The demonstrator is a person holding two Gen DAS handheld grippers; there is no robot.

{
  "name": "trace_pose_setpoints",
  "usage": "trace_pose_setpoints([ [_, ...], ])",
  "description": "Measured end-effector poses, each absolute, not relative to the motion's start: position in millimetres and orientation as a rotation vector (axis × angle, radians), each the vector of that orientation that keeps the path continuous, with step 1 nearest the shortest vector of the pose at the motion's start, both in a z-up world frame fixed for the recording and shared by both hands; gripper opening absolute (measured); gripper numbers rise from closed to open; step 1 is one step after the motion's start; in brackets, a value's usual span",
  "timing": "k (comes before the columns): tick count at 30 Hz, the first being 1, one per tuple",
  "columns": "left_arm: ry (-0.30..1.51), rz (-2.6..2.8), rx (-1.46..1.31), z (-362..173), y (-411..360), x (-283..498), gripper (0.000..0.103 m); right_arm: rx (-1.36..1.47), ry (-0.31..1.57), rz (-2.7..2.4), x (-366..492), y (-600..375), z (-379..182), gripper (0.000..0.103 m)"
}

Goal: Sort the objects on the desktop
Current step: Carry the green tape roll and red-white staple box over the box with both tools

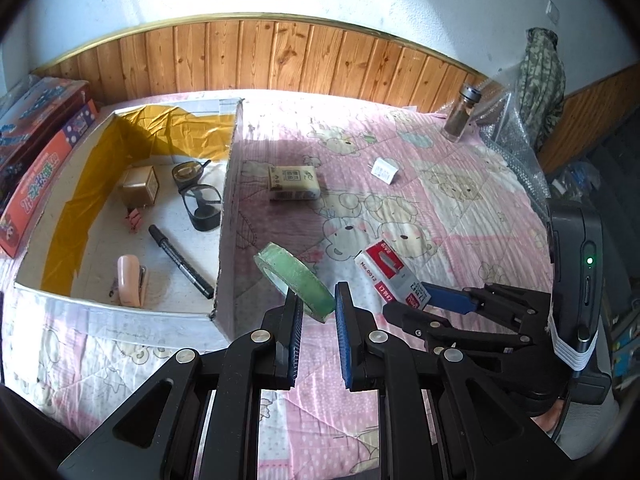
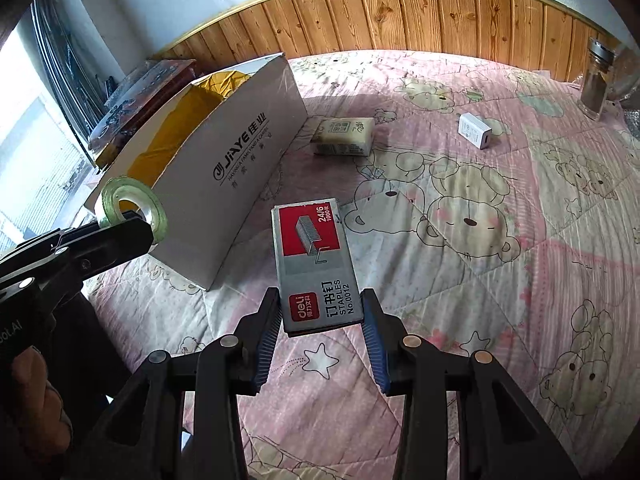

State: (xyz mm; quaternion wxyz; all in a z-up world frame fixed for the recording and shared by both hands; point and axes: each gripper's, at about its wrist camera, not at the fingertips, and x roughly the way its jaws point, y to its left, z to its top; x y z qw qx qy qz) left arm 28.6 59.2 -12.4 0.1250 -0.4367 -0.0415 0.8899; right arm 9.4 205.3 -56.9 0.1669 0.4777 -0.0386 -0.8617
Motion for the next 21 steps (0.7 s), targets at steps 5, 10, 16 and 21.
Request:
trace_pose_setpoints([
  [5,-0.162,2.606,-1.249,-3,41,36,0.016,1.311,-0.073,-2.454,18,189,-36,0.041],
  [10,-0.216,2.617,-1.242,-1,19,43,0.016,1.267,-0.032,-2.449,23,169,-19,0.041],
  [16,-0.303,2.63,-1.237,4,-12,46,0.016,1.23,-0.007,-2.439,26,149,-4,0.041],
  [21,-0.36,2.663,-1.225,10,-39,44,0.016,1.204,0.016,-2.434,25,132,7,0.041],
])
